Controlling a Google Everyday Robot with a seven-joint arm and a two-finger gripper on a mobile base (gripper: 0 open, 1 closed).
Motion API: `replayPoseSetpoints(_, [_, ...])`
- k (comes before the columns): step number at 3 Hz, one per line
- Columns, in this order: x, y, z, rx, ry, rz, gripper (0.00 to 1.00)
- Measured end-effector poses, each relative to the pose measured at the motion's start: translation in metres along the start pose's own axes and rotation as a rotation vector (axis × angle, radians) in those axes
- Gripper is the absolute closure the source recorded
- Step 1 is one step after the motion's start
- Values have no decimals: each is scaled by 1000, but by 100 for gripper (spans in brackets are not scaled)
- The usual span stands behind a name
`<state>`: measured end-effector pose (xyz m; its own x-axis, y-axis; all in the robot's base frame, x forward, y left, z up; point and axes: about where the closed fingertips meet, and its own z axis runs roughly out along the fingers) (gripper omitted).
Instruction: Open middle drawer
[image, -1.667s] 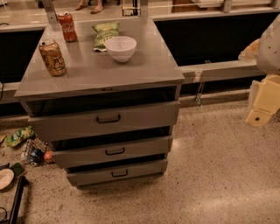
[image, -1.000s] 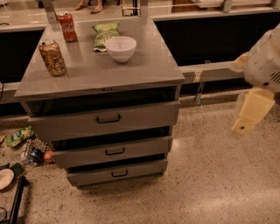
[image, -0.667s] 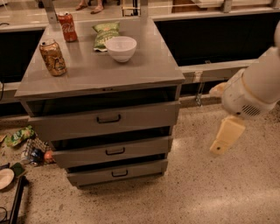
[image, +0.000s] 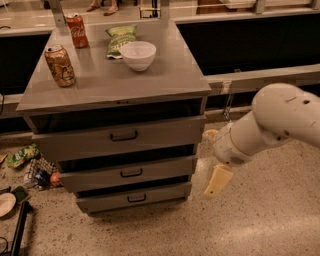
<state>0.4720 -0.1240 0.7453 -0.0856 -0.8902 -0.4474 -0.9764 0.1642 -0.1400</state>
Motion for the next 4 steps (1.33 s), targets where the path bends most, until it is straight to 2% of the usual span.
replayPoseSetpoints(1, [-2, 2, 16, -12, -15, -5, 0])
replayPoseSetpoints(2, [3, 15, 55, -64, -38, 16, 0])
replayPoseSetpoints(3, [4, 31, 113, -149, -82, -2, 0])
replayPoseSetpoints(4, [7, 34, 172, -167, -163, -56, 0])
